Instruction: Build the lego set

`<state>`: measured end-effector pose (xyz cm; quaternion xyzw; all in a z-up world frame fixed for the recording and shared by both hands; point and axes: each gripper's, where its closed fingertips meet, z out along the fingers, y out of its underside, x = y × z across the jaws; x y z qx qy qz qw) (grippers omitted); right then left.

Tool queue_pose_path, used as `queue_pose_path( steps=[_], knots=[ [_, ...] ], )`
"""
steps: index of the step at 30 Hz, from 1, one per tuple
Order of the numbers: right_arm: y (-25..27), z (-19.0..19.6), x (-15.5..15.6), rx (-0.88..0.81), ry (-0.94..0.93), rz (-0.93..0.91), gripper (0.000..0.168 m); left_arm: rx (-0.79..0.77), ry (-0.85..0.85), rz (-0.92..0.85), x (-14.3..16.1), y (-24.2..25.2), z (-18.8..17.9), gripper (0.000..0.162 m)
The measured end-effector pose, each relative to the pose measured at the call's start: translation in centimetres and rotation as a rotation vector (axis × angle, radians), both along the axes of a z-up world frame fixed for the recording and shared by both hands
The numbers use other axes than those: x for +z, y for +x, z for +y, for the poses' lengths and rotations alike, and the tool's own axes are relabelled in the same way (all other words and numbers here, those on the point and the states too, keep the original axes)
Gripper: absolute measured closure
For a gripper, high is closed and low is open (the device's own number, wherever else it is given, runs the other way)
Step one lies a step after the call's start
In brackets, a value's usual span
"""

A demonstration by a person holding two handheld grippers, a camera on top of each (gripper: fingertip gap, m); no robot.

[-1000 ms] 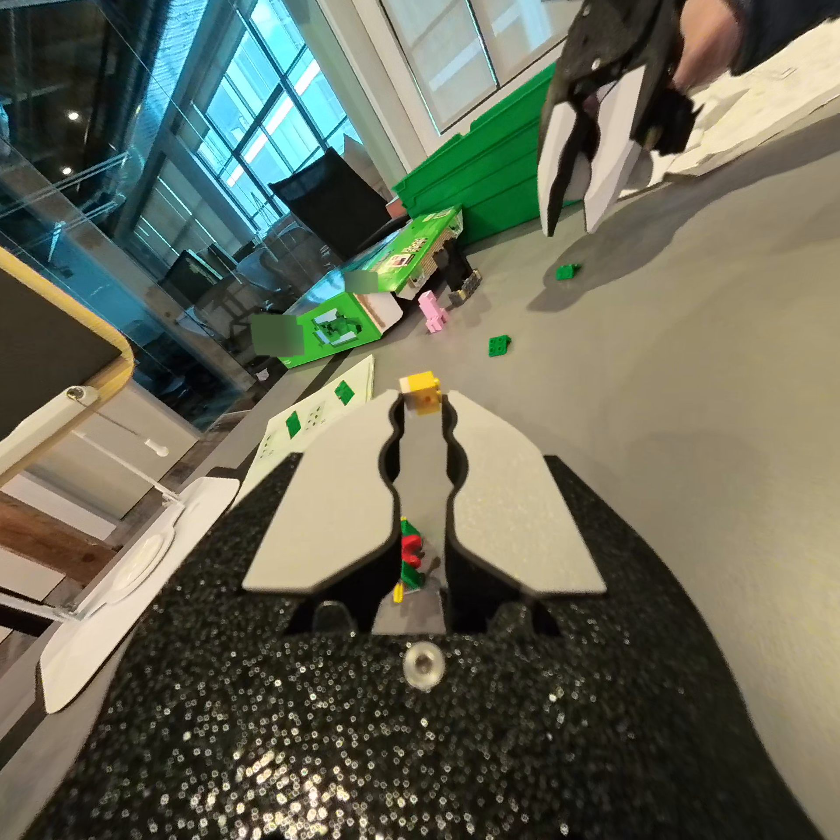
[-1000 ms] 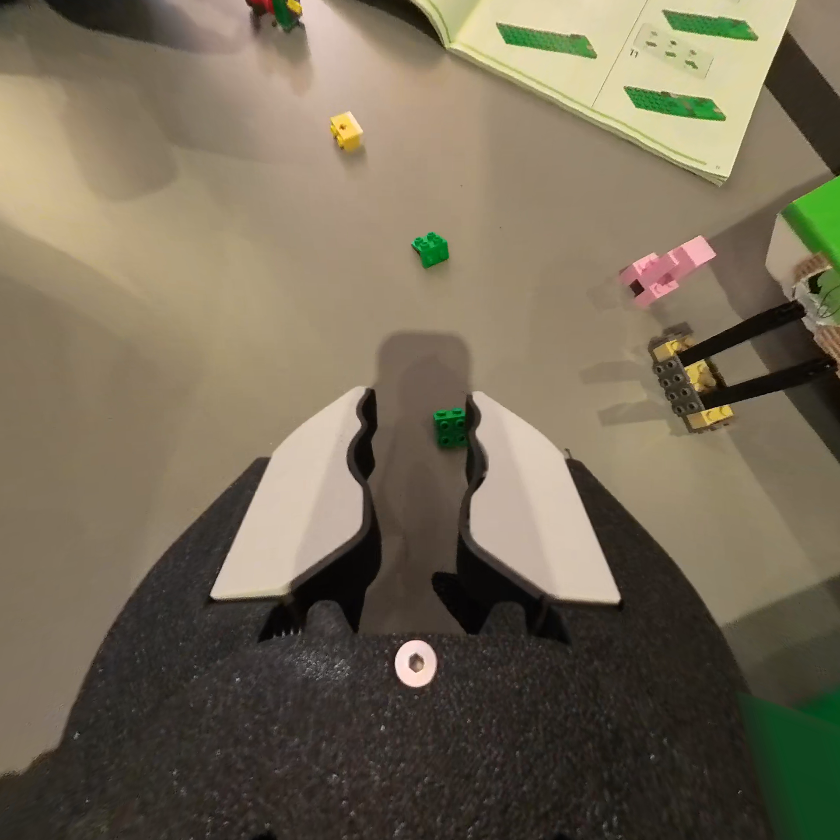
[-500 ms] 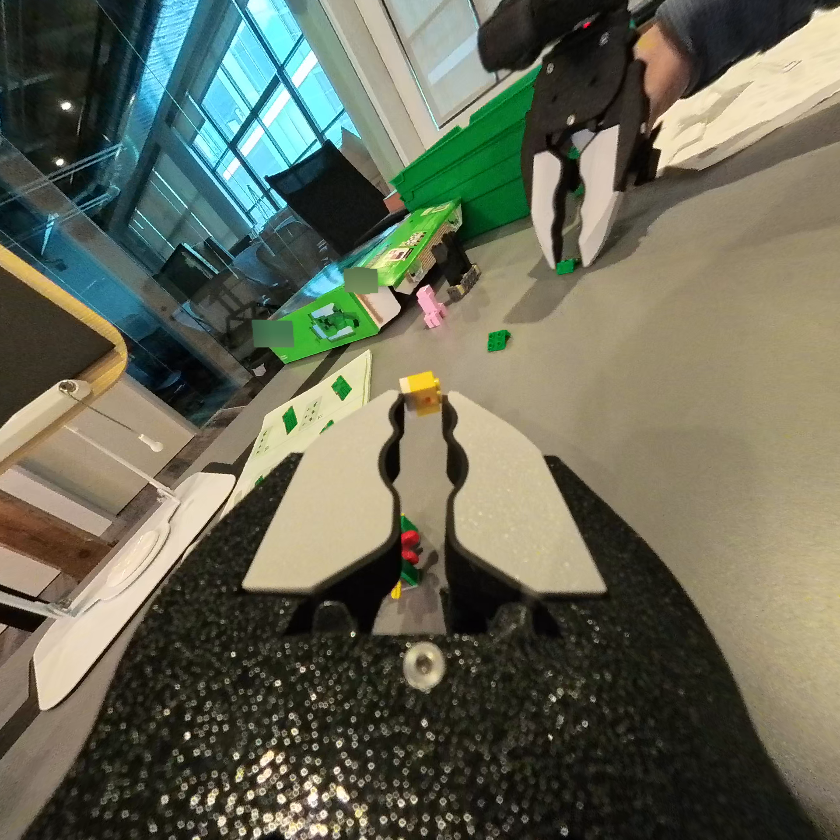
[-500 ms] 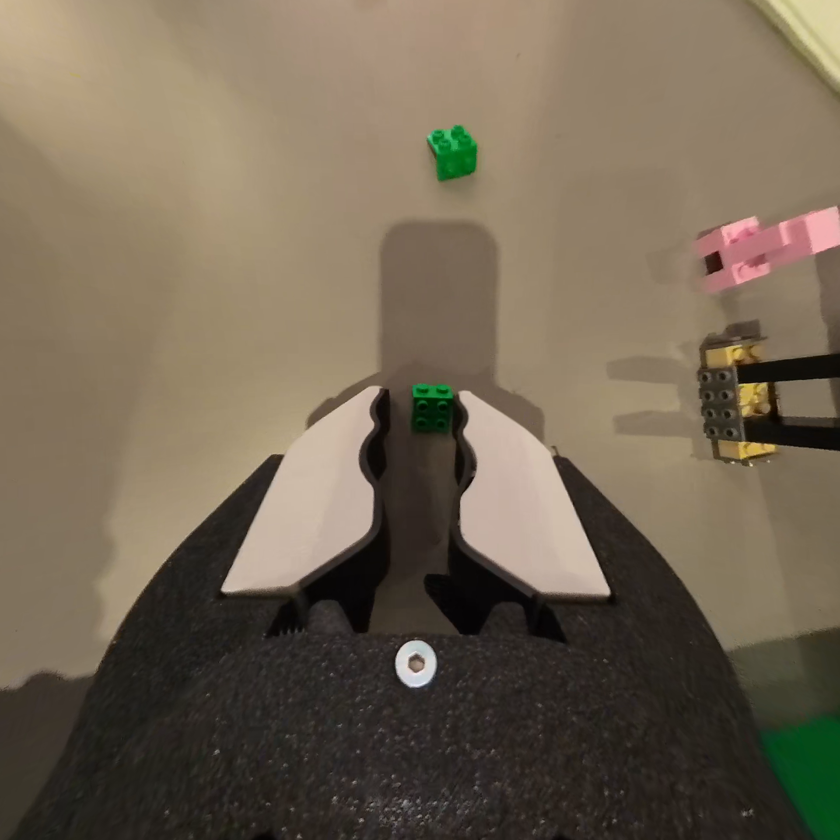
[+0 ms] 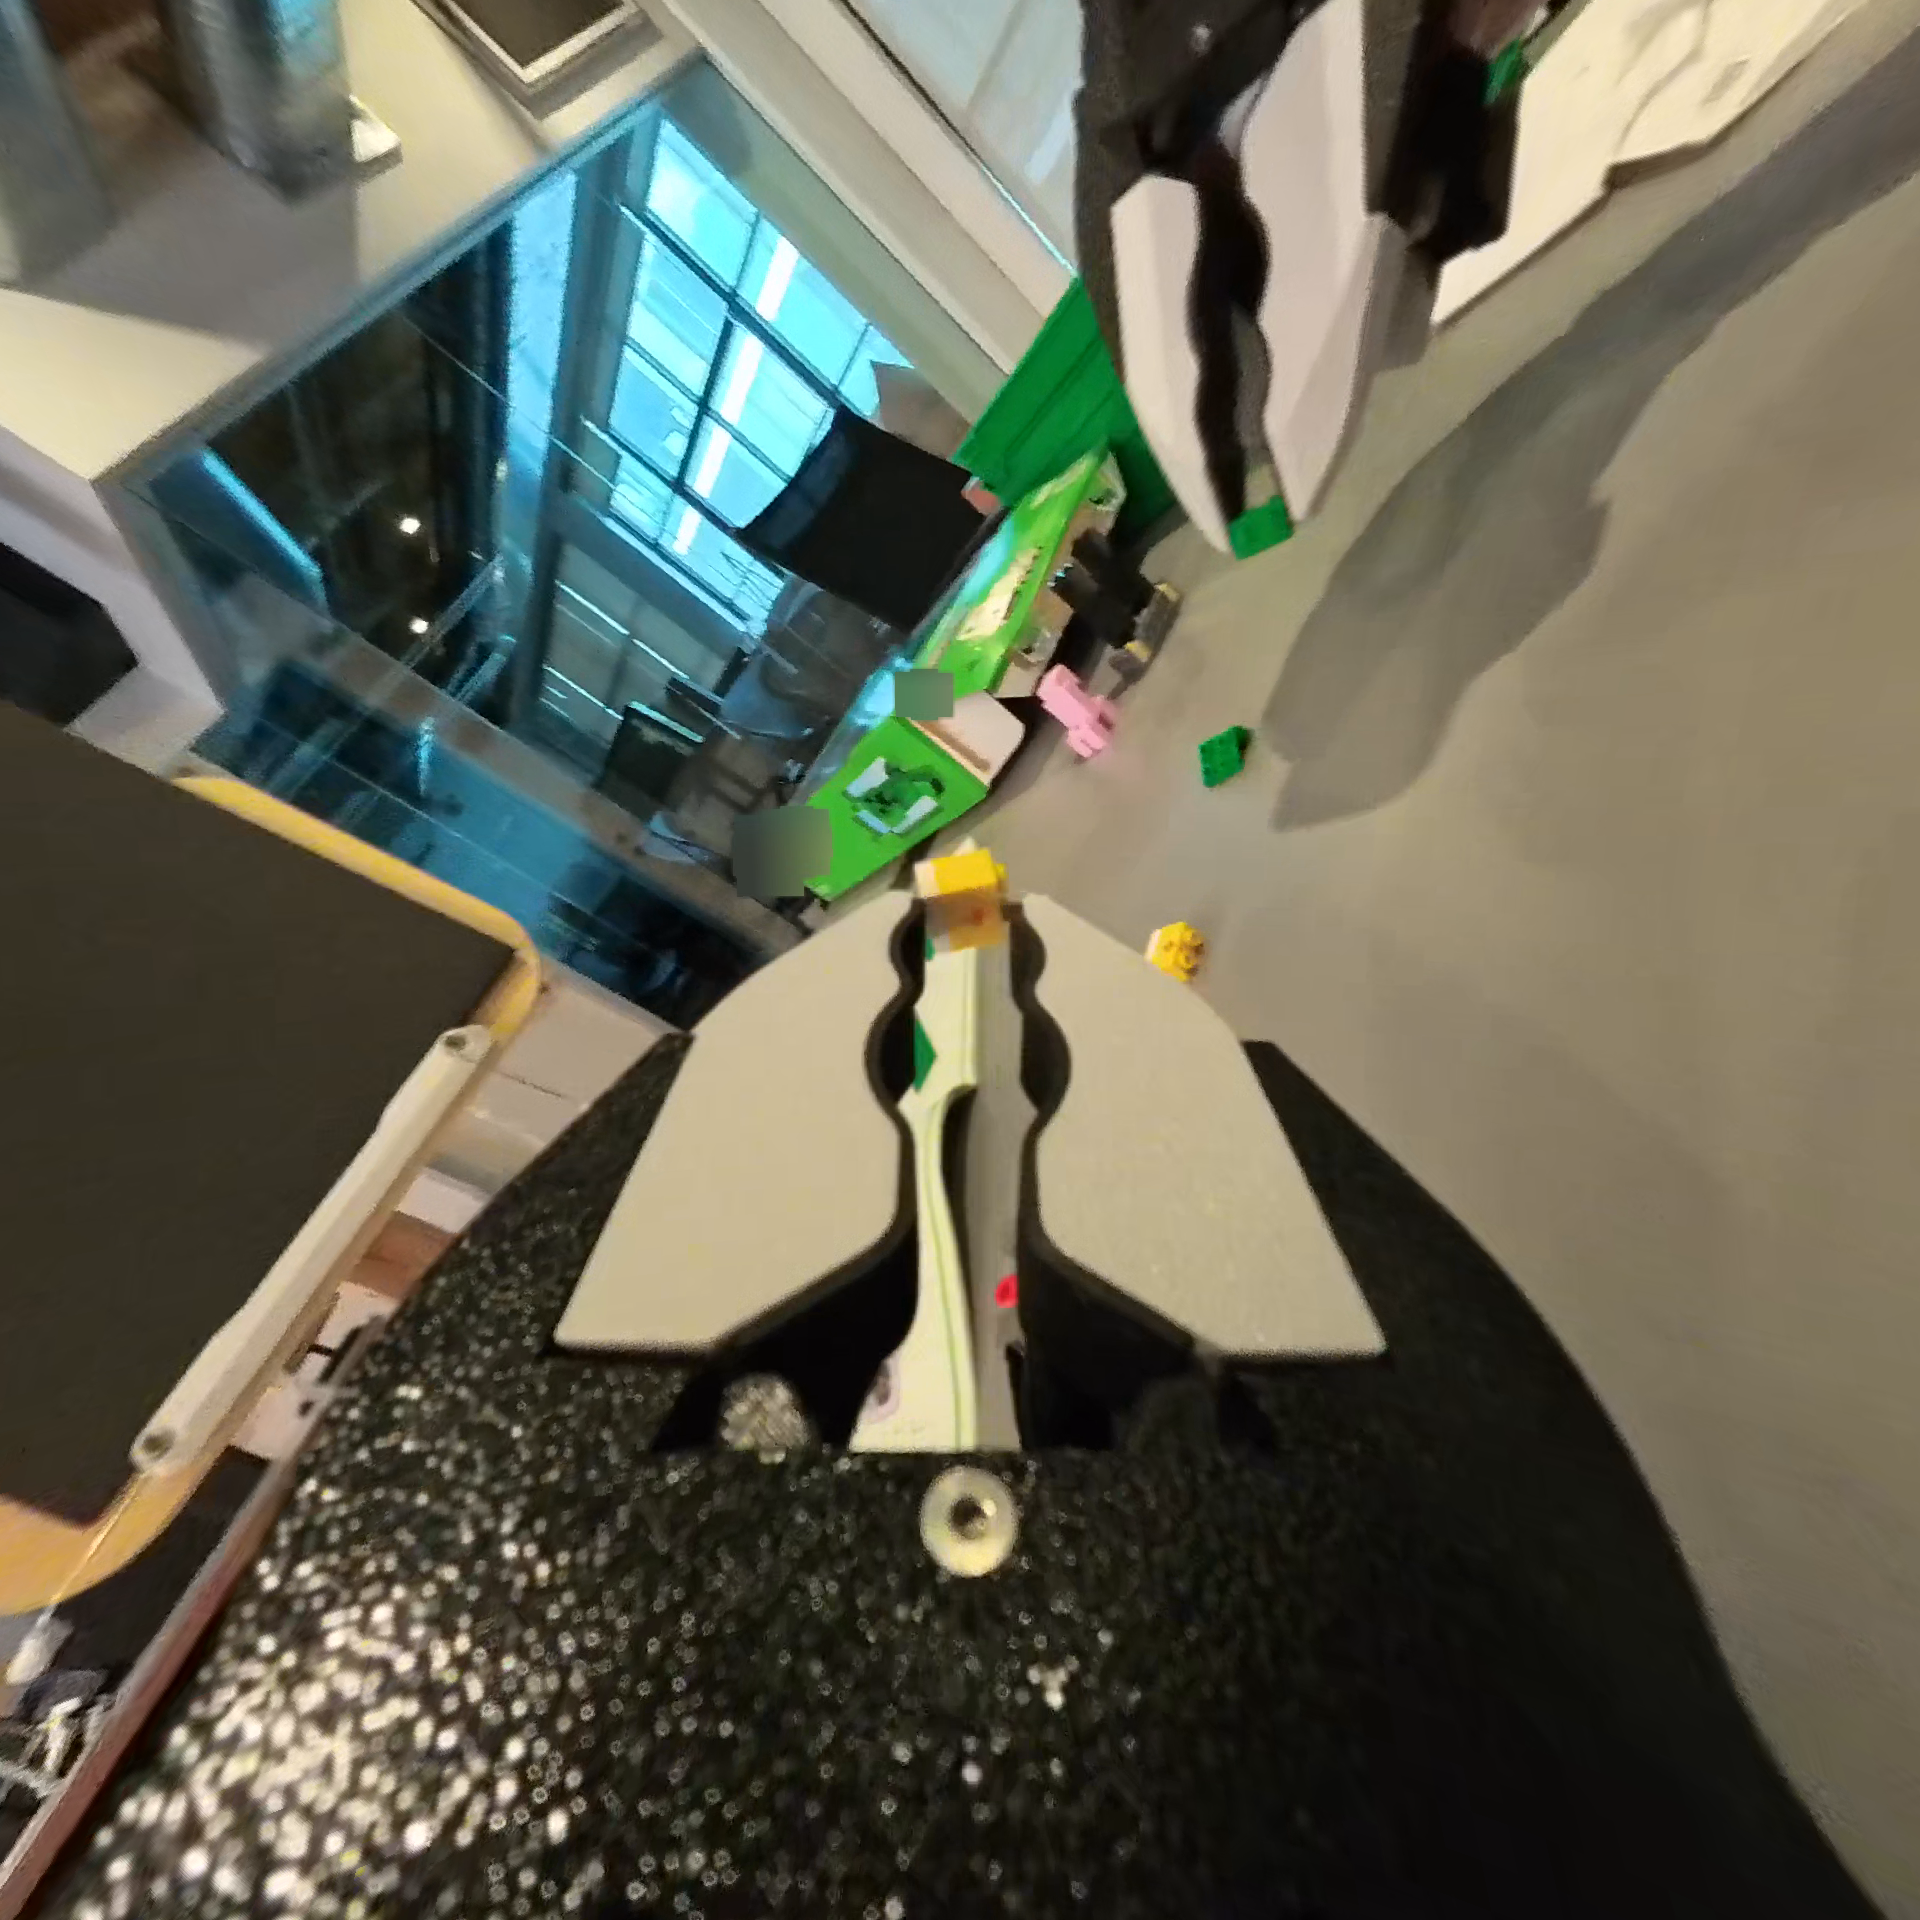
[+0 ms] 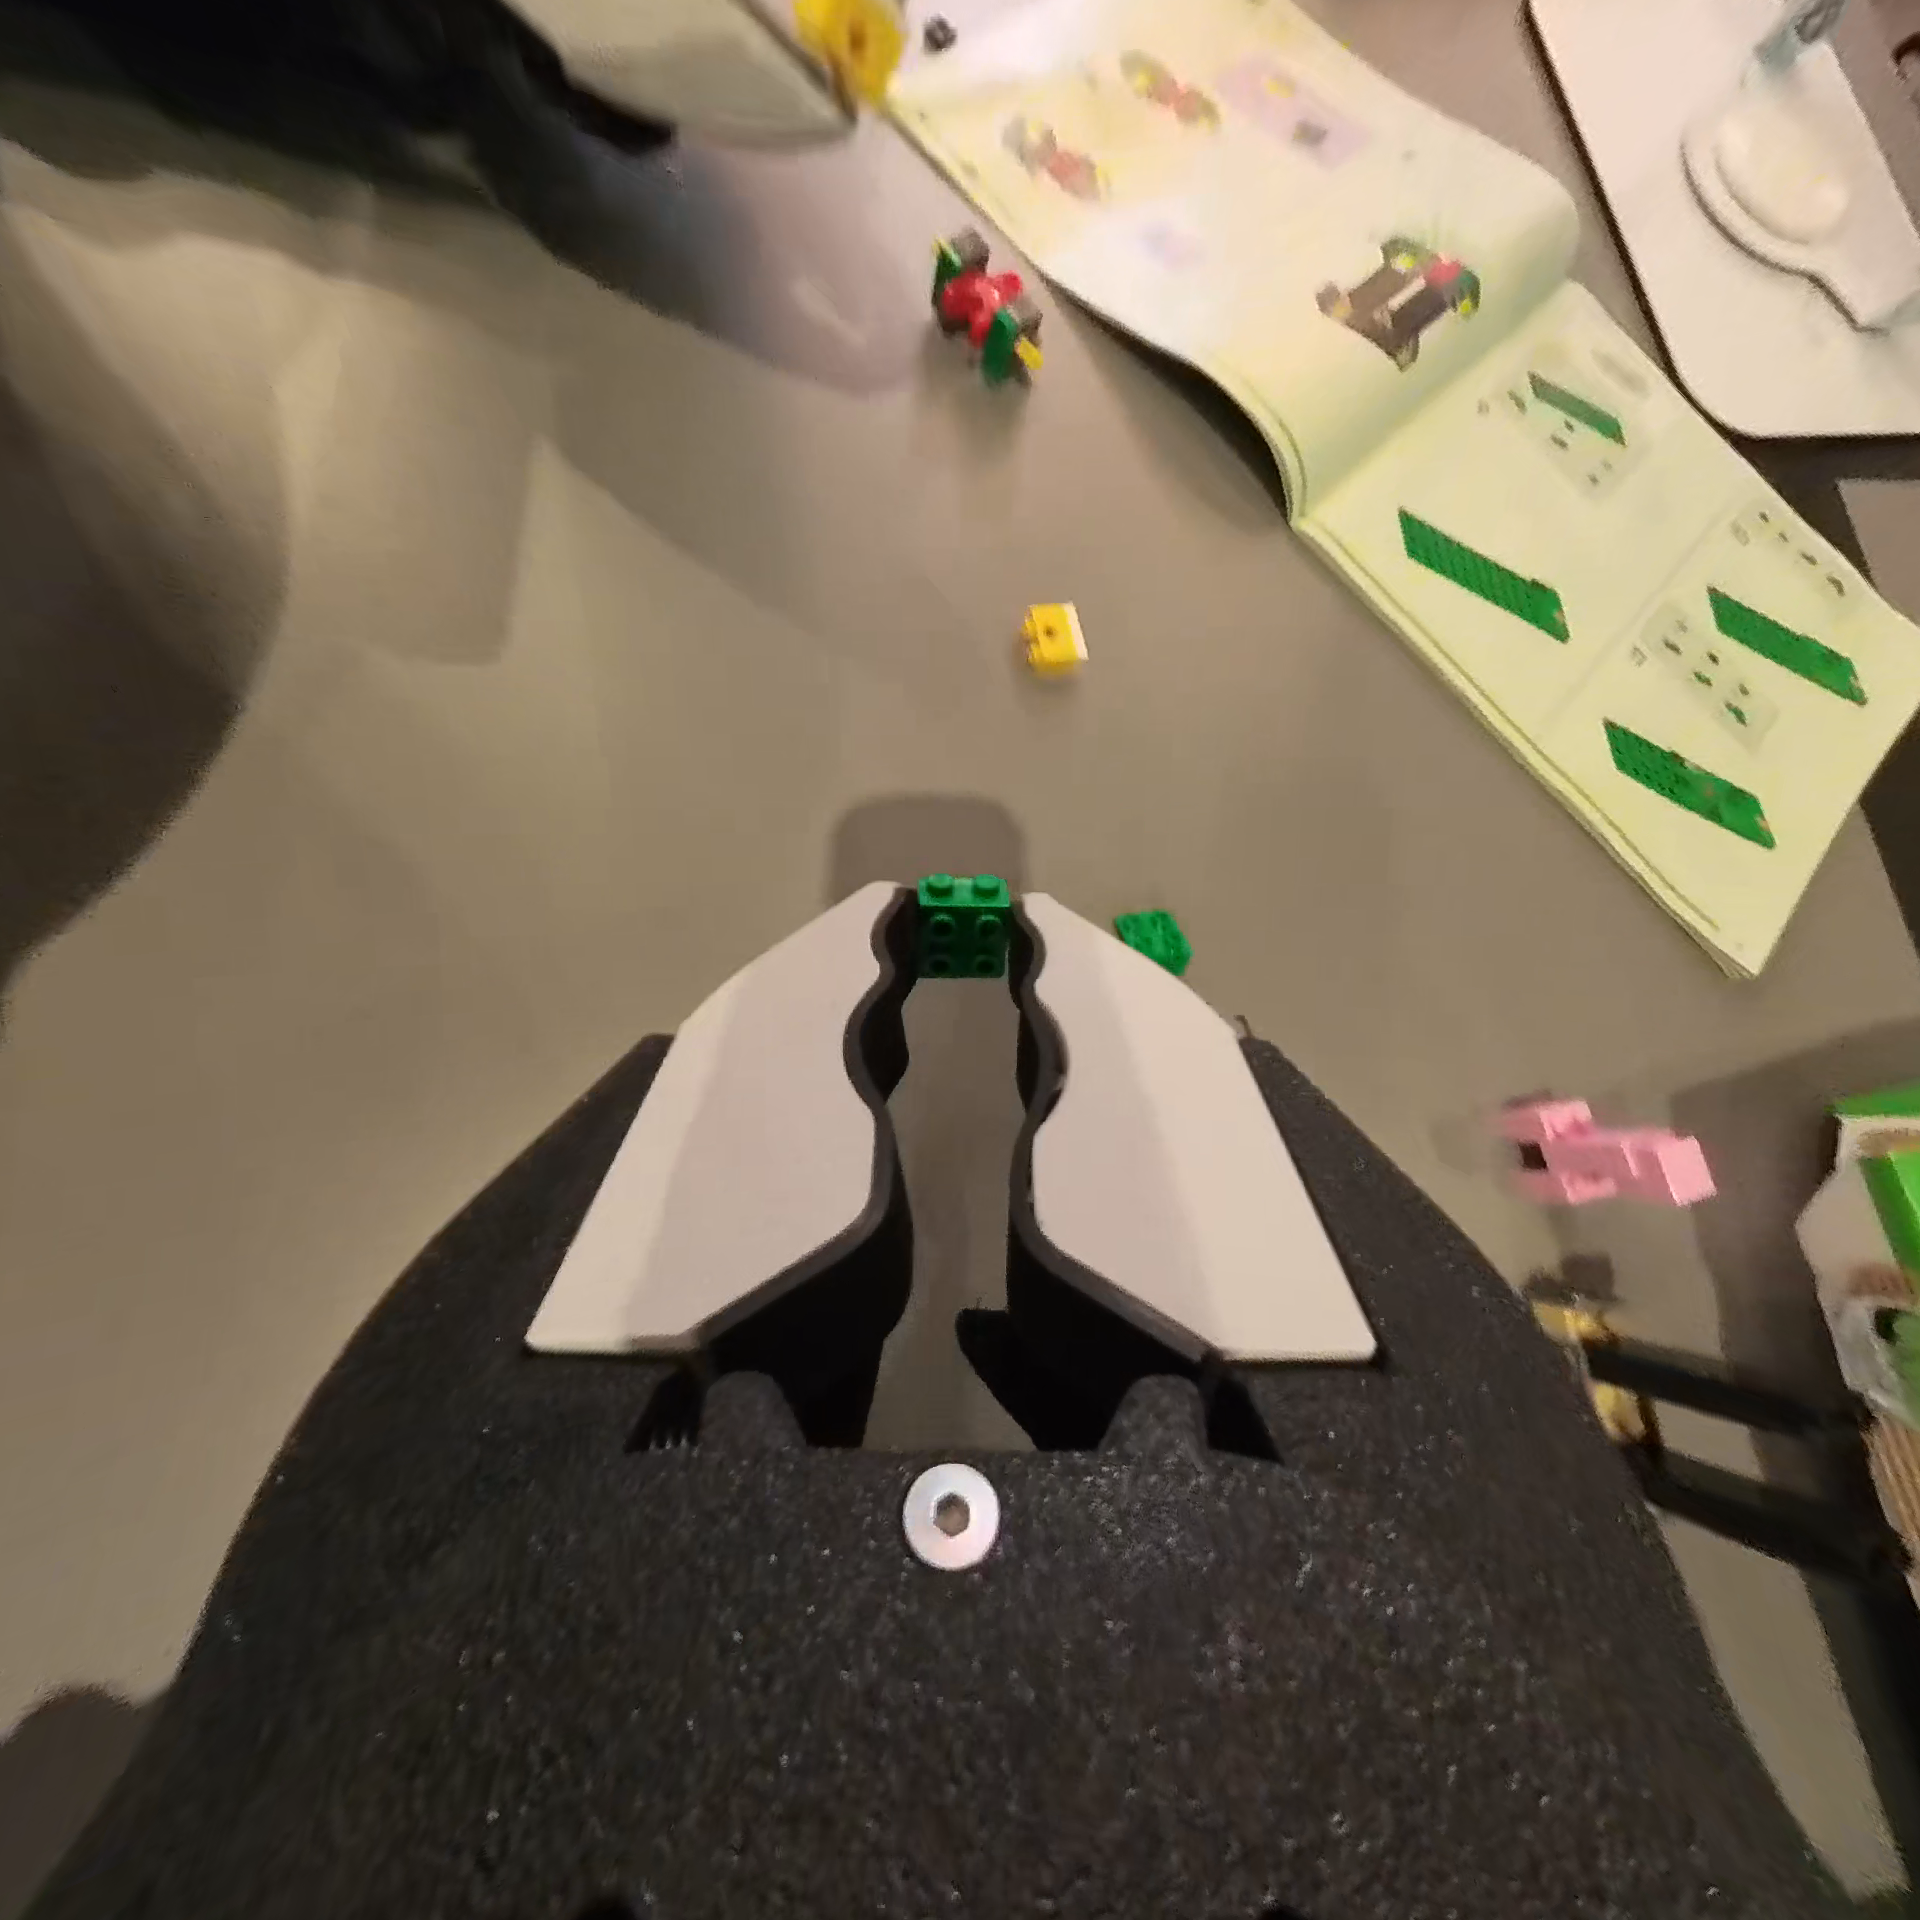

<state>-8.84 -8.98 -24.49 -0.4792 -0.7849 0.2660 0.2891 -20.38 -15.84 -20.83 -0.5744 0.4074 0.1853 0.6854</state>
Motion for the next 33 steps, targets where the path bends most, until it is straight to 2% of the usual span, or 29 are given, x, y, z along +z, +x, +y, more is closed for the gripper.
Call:
queue_pose_path(
  steps=[7, 11, 16, 23, 26, 30, 33],
  knots=[
    [-3.4, -2.2, -0.2, 0.004, -0.084, 0.061, 0.152, -0.012, -0.097, -0.14, -0.4, -0.4, 0.3, 0.147],
    [-4.0, -2.8, -3.1, 0.008, -0.057, -0.125, 0.152, -0.005, -0.102, -0.281, 0.4, -1.4, 0.2, 0.147],
    [-4.2, -3.1, -5.0, 0.045, 0.032, -0.267, 0.152, -0.008, -0.111, -0.324, 0.4, -1.8, 0.2, 0.147],
    [-4.3, -3.6, -5.8, 0.058, -0.014, -0.306, 0.152, -0.032, -0.132, -0.339, 0.2, -1.6, 0.3, 0.147],
    [-4.5, -4.0, -5.1, 0.062, -0.032, -0.259, 0.147, -0.038, -0.131, -0.357, 0.4, -1.7, 0.2, 0.147],
    [-5.8, -4.3, -2.2, 0.067, -0.028, -0.112, 0.141, -0.086, -0.16, -0.408, 0.6, -1.2, 0.0, 0.147],
    [-7.0, -5.5, 0.5, 0.123, -0.003, 0.025, 0.14, -0.196, -0.249, -0.602, 1.5, -0.4, -0.3, 0.147]
  ],
)
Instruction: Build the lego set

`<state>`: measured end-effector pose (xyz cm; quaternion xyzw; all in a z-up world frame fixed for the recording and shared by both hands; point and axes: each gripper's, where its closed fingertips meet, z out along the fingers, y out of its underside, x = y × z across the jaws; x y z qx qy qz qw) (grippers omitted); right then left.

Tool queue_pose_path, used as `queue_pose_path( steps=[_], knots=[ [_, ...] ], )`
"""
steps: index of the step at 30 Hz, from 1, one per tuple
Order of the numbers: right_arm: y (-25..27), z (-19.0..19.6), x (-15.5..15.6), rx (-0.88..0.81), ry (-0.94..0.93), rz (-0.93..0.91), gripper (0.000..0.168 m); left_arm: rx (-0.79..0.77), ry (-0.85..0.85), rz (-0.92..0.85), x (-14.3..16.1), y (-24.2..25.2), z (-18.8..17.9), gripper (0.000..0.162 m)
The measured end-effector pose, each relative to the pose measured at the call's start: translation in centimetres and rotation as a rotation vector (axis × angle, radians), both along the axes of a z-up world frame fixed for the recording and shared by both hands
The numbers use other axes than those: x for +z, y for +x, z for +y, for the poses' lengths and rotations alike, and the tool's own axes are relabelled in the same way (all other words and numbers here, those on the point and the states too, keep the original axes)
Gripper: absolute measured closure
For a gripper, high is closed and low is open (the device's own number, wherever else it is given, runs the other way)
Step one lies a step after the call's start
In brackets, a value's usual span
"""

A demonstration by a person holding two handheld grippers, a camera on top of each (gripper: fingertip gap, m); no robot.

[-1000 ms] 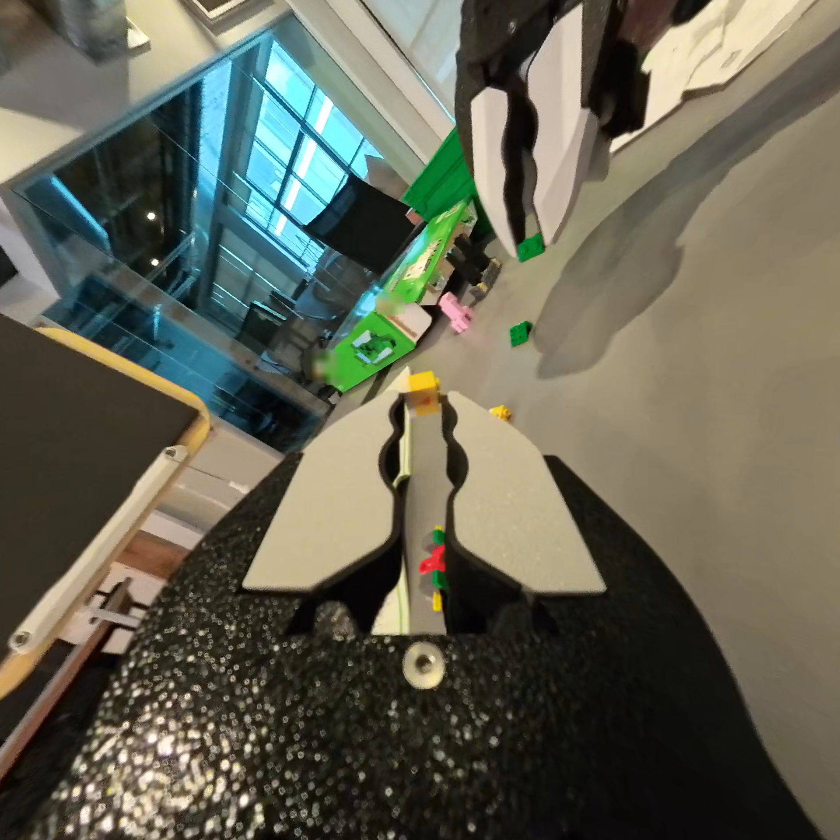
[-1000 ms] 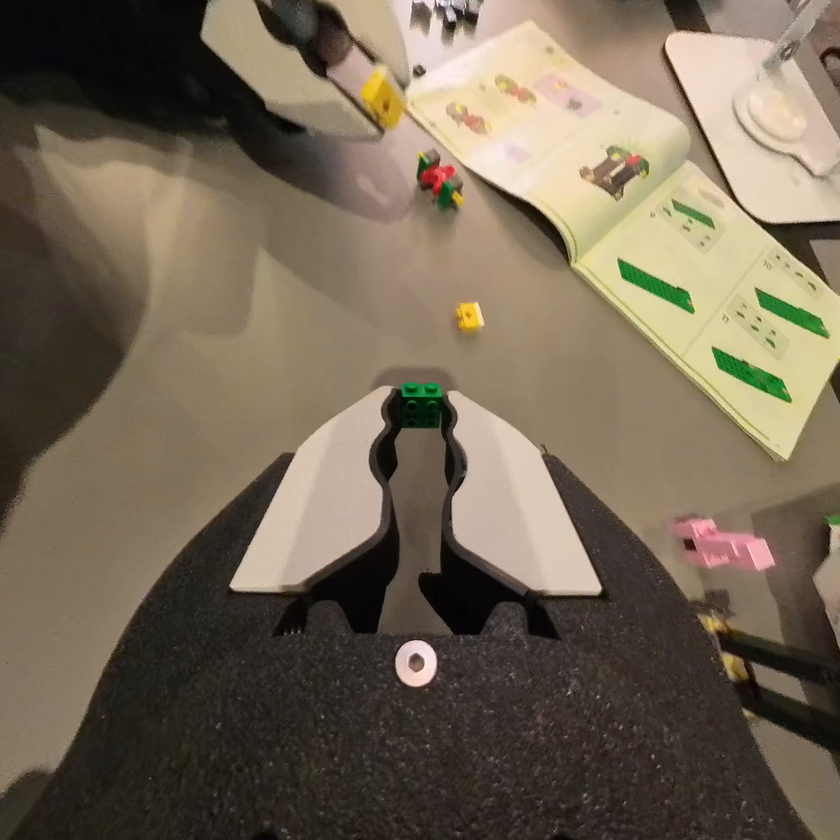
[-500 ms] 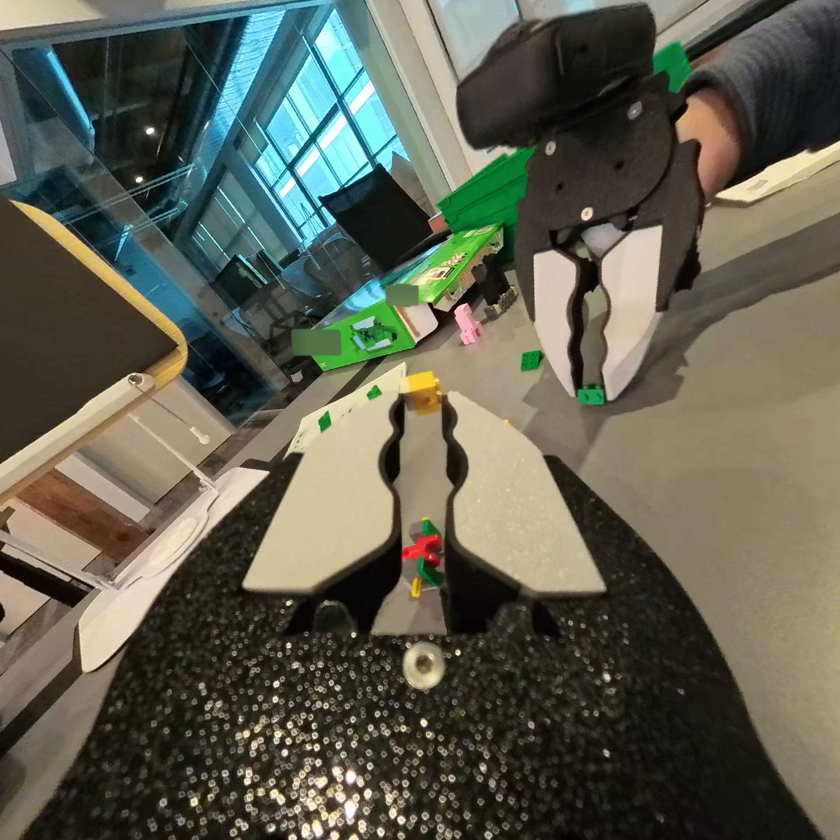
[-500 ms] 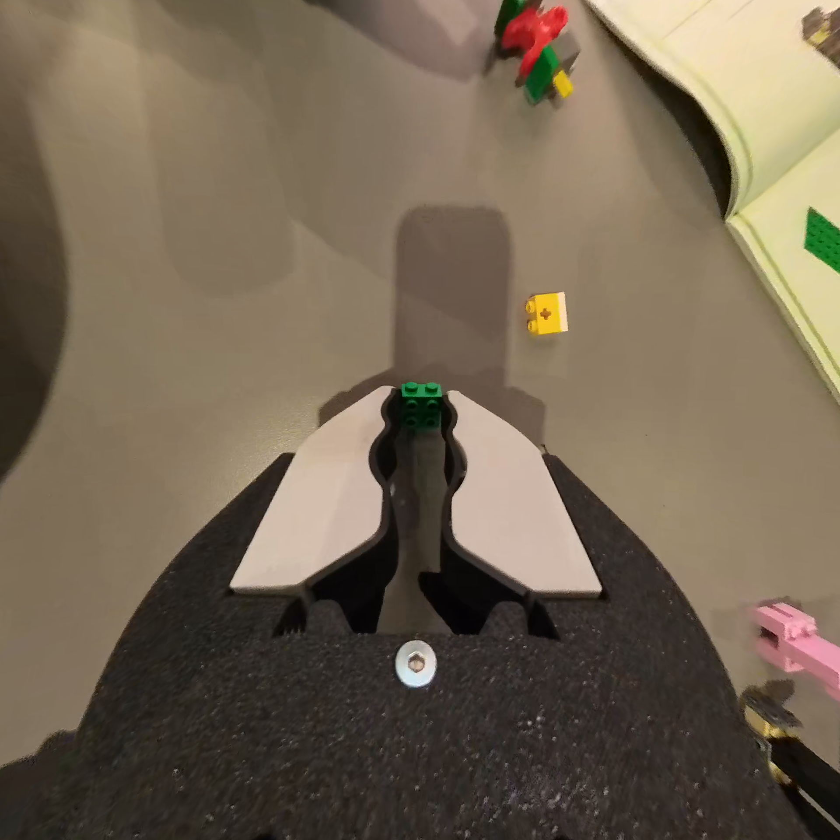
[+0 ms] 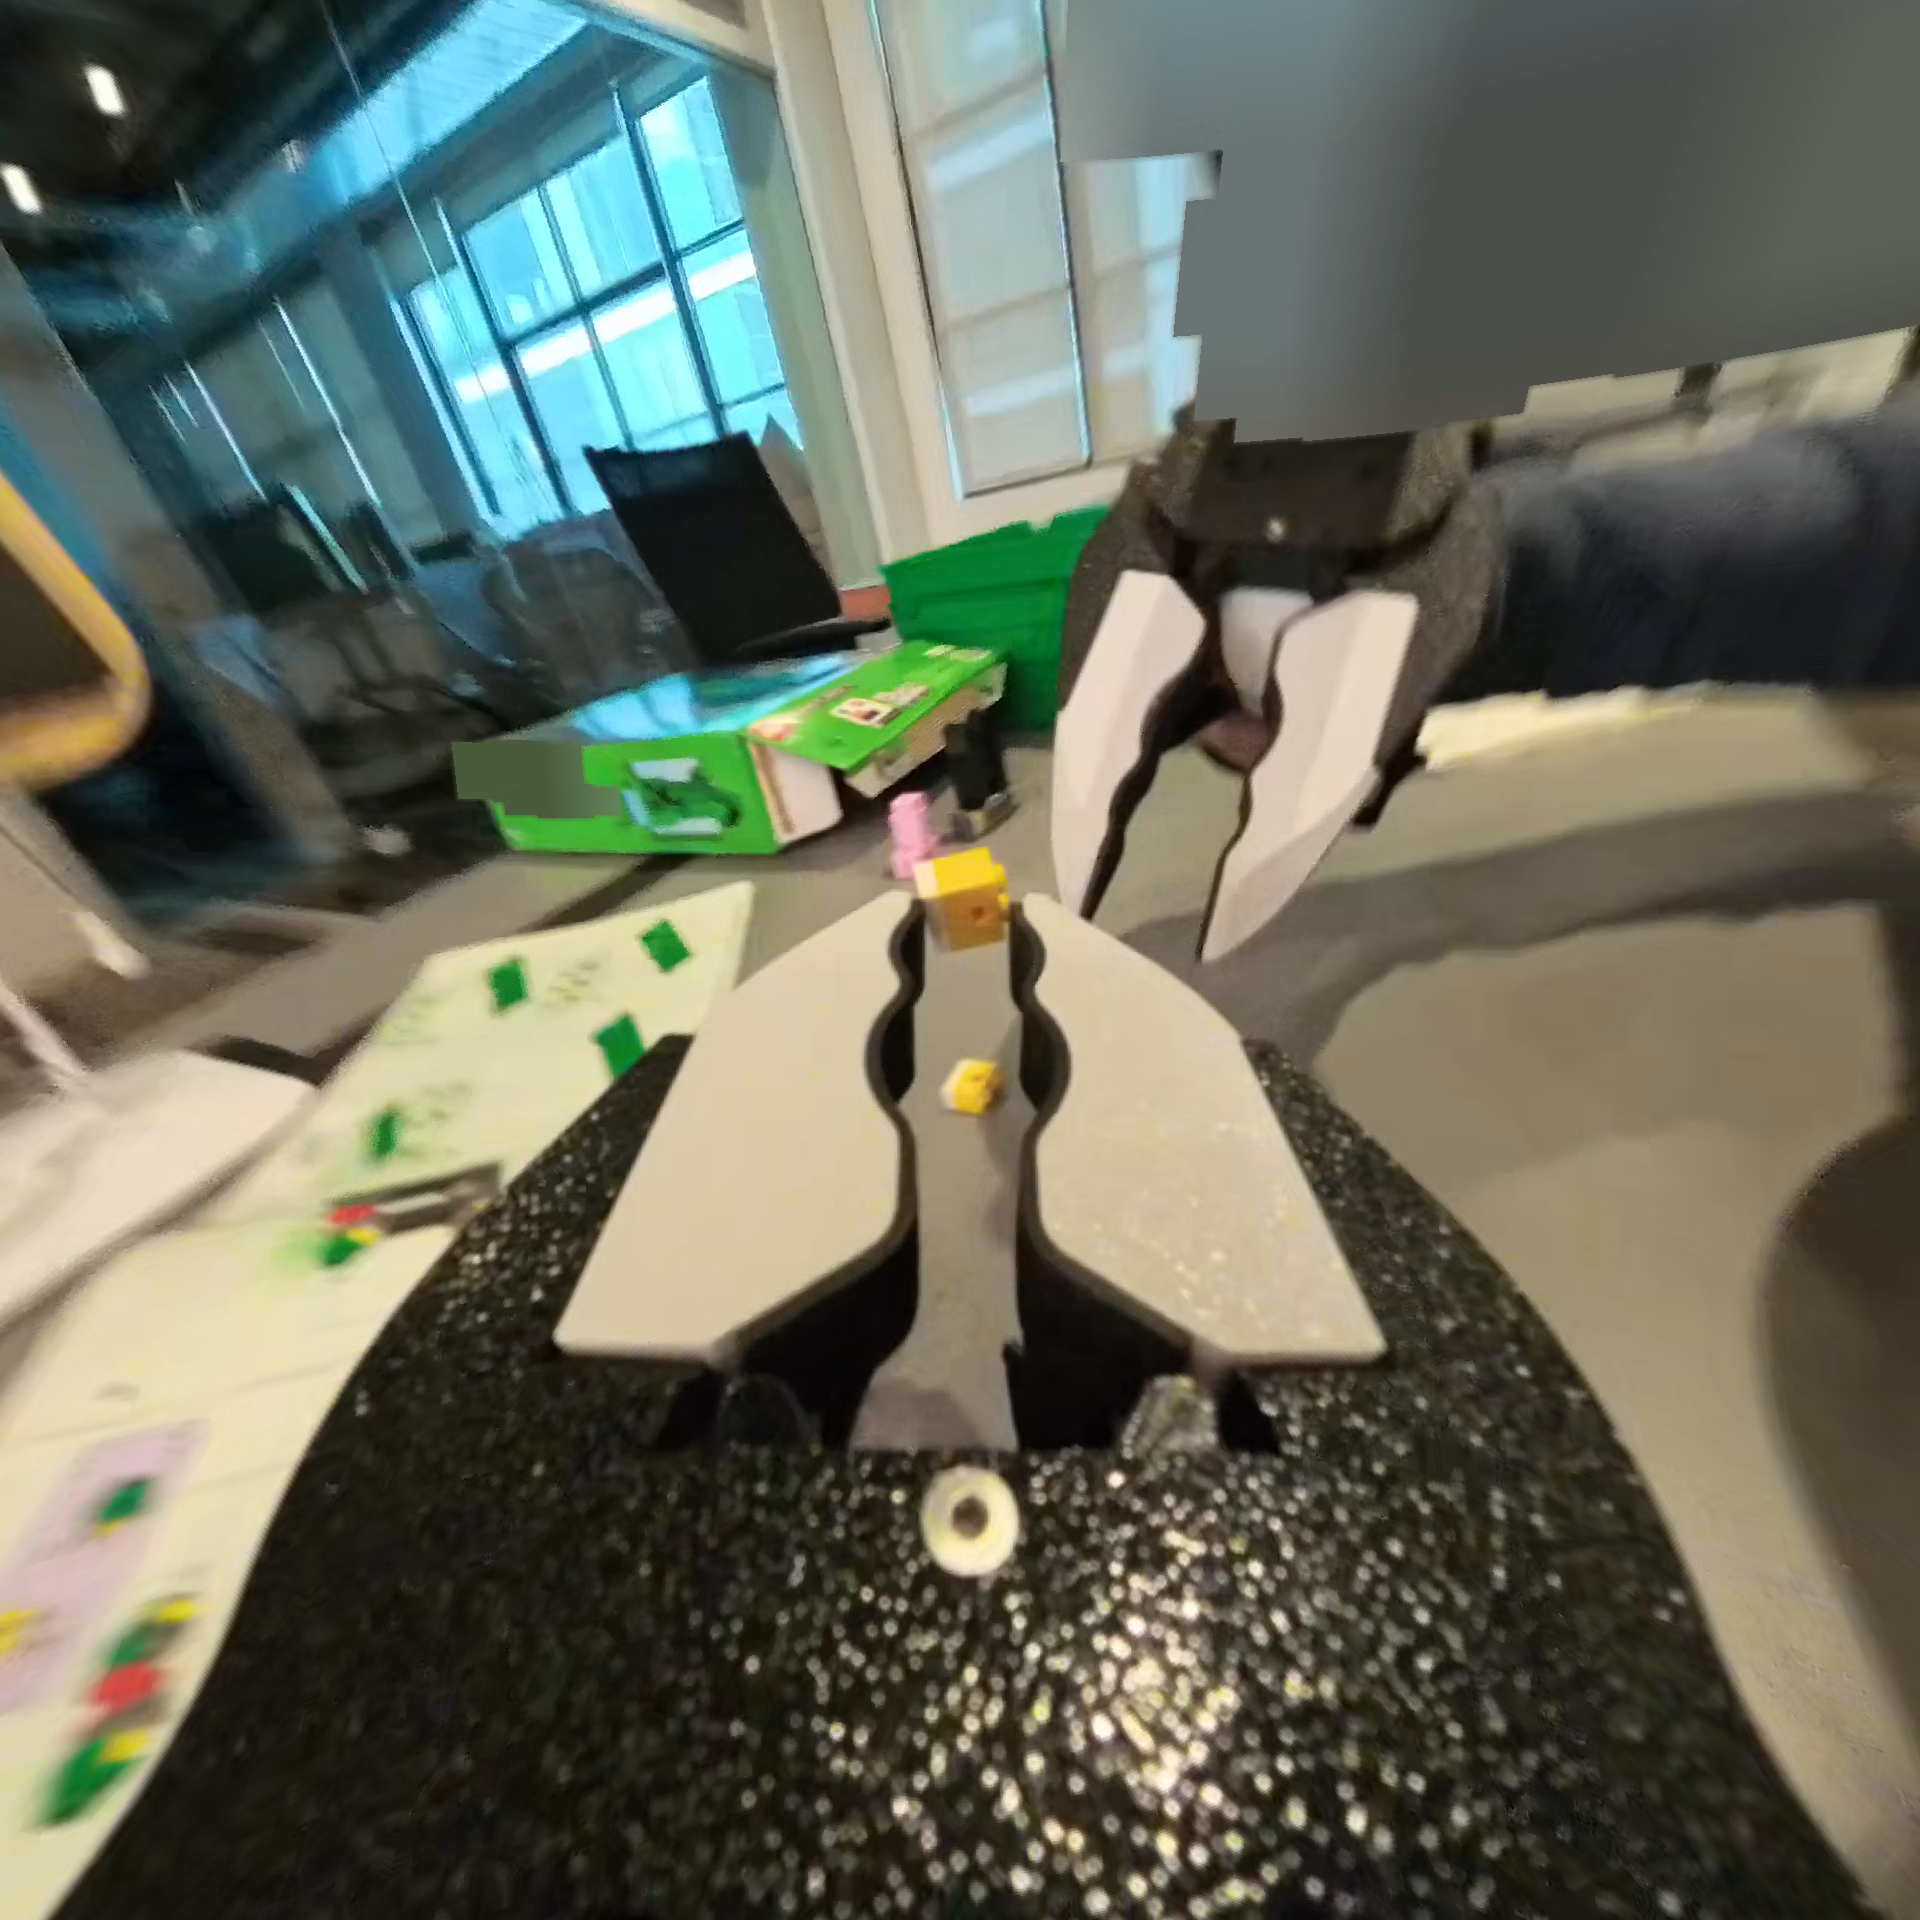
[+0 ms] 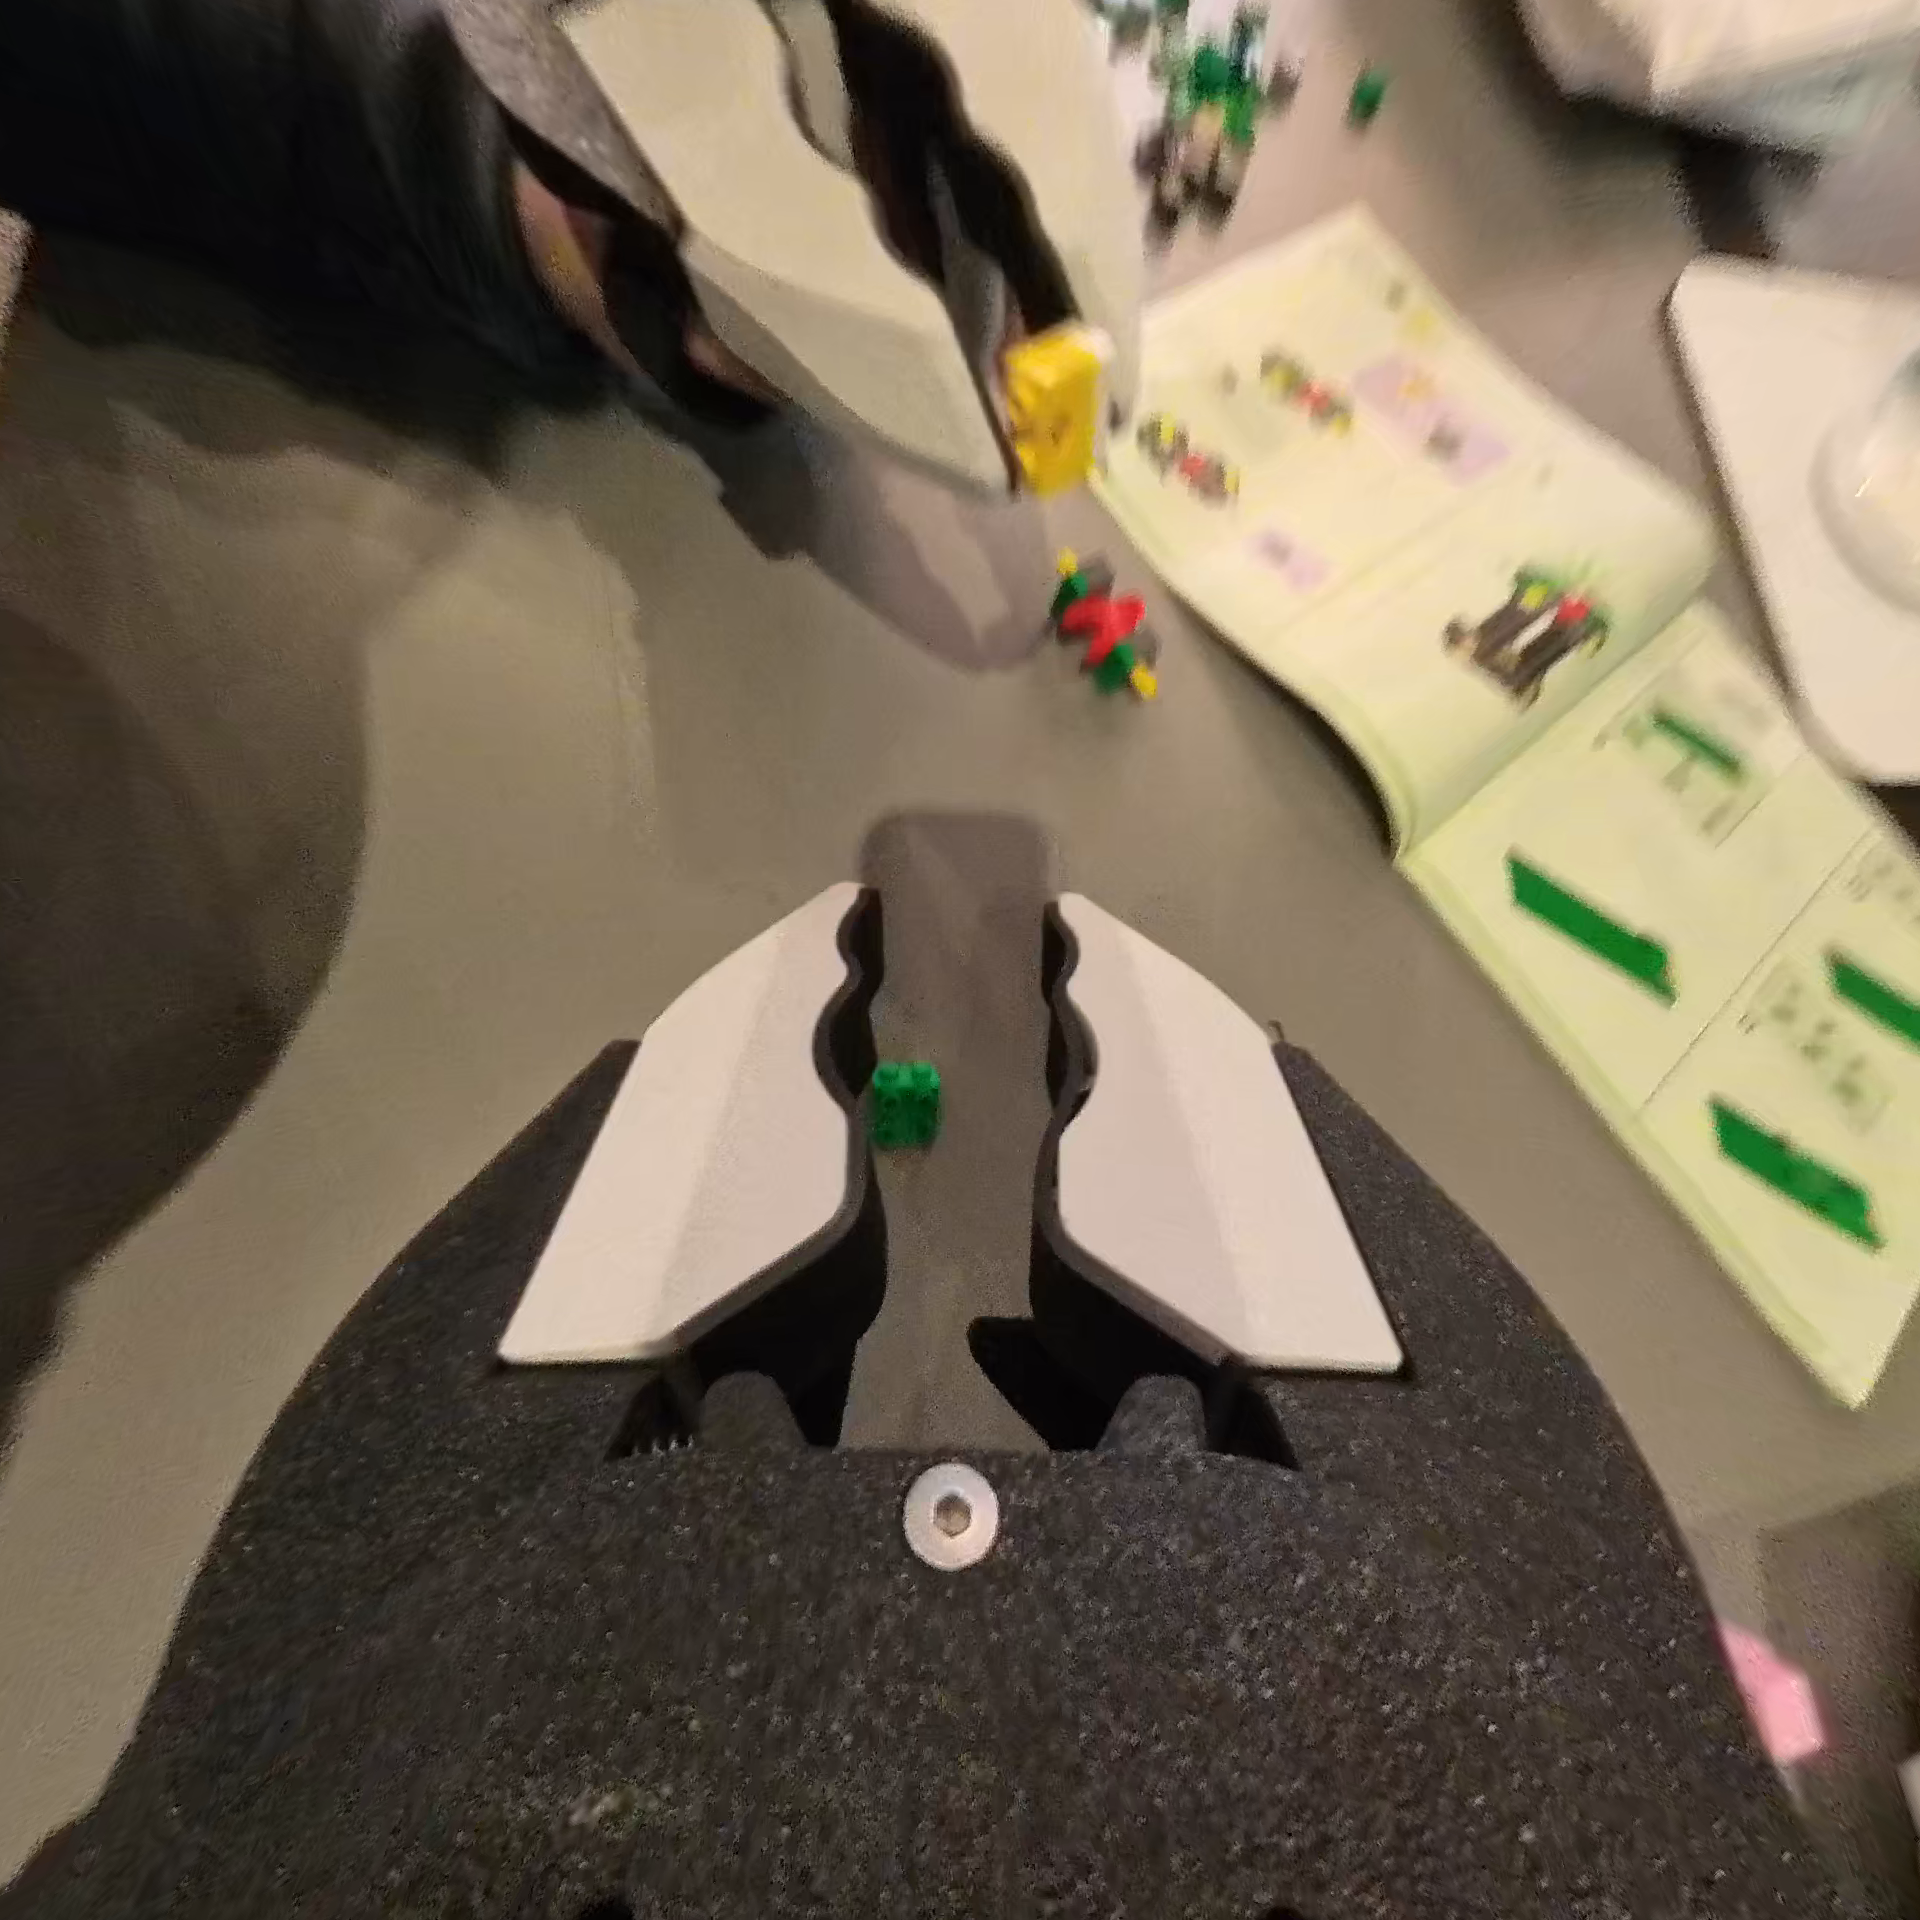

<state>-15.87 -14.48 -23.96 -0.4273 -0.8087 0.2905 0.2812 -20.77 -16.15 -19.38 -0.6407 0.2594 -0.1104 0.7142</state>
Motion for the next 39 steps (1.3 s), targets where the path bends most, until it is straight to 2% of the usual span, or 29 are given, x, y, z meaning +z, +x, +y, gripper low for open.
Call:
queue_pose_path(
  steps=[4, 6, 9, 15, 17, 19, 20, 22, 23, 25, 28, 31, 35, 39],
  knots=[
    [-1.4, -1.7, 3.5, 0.093, 0.105, 0.181, 0.144, -0.216, -0.202, -0.376, 1.2, 0.5, -0.3, 0.147],
    [-2.1, -2.2, 4.9, 0.135, 0.194, 0.272, 0.143, -0.306, -0.28, -0.485, 1.4, 0.7, -0.6, 0.147],
    [-2.8, -3.1, 5.9, 0.211, 0.307, 0.339, 0.138, -0.438, -0.385, -0.554, 1.0, 1.8, -1.2, 0.147],
    [-3.2, -3.7, 5.0, 0.332, 0.463, 0.323, 0.133, -0.615, -0.502, -0.657, 1.0, 3.3, -2.3, 0.147],
    [-3.2, -4.1, 4.8, 0.367, 0.501, 0.329, 0.138, -0.622, -0.52, -0.657, 0.8, 3.5, -2.3, 0.147],
    [-3.1, -4.4, 4.8, 0.387, 0.522, 0.336, 0.151, -0.625, -0.522, -0.664, 0.8, 3.5, -2.3, 0.147],
    [-3.2, -4.3, 4.9, 0.371, 0.516, 0.342, 0.151, -0.62, -0.513, -0.672, 0.9, 3.4, -2.2, 0.146],
    [-3.4, -3.9, 5.1, 0.311, 0.425, 0.325, 0.151, -0.587, -0.48, -0.68, 1.2, 3.0, -1.8, 0.114],
    [-3.6, -3.5, 5.2, 0.262, 0.352, 0.315, 0.151, -0.556, -0.464, -0.659, 1.1, 2.8, -1.6, 0.11],
    [-3.6, -3.1, 5.3, 0.189, 0.139, 0.271, 0.151, -0.471, -0.405, -0.547, 0.7, 2.6, -1.3, 0.111],
    [-3.5, -3.4, 5.8, 0.141, -0.22, 0.218, 0.151, -0.366, -0.322, -0.368, 0.3, 2.8, -1.1, 0.122],
    [-3.2, -3.5, 6.1, 0.133, -0.462, 0.164, 0.151, -0.327, -0.307, -0.304, 0.0, 3.0, -0.9, 0.126],
    [-3.0, -3.5, 6.0, 0.132, -0.617, 0.133, 0.151, -0.347, -0.274, -0.327, 0.6, 3.2, -1.1, 0.141],
    [-3.2, -3.7, 6.1, 0.124, -0.665, 0.168, 0.151, -0.336, -0.259, -0.348, 0.8, 3.3, -1.0, 0.141]
  ],
)
